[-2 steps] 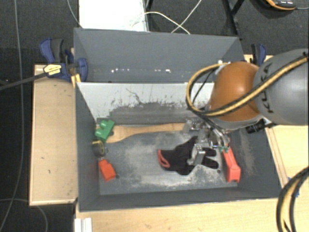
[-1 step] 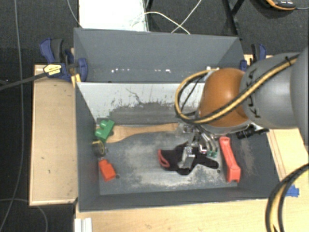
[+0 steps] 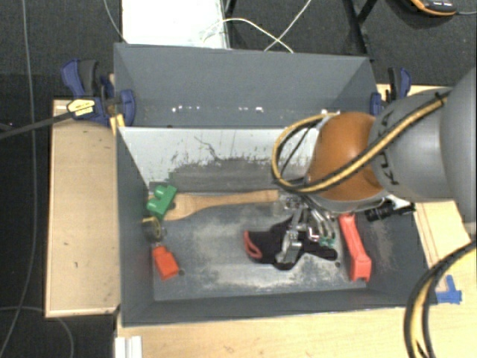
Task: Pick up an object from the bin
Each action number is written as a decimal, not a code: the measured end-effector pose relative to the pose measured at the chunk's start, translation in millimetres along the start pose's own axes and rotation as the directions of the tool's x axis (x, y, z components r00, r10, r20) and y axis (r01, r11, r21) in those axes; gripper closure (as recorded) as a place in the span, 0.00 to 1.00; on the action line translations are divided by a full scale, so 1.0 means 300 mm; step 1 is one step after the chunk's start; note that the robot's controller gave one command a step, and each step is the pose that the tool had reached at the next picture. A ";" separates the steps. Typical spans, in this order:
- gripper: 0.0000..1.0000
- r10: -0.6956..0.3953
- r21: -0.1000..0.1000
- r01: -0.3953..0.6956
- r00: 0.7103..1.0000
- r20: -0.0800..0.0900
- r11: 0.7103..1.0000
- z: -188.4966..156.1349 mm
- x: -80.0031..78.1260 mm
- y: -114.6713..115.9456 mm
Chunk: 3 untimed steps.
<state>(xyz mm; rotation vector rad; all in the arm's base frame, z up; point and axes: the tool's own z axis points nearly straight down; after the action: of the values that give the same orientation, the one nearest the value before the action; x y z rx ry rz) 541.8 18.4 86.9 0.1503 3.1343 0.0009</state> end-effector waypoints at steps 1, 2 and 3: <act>1.00 0.009 -0.002 -0.009 1.000 0.009 1.000 0.030 0.086 -0.018; 1.00 0.009 -0.002 -0.009 1.000 0.009 1.000 0.030 0.086 -0.018; 1.00 -0.008 -0.003 0.008 1.000 0.008 1.000 -0.295 0.072 -0.013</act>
Offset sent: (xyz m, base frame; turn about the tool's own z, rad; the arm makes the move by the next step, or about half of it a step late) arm 0.0000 0.0000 0.0000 0.0000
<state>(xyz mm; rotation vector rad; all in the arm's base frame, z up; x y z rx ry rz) 519.7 16.6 175.3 0.1369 3.1266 0.0043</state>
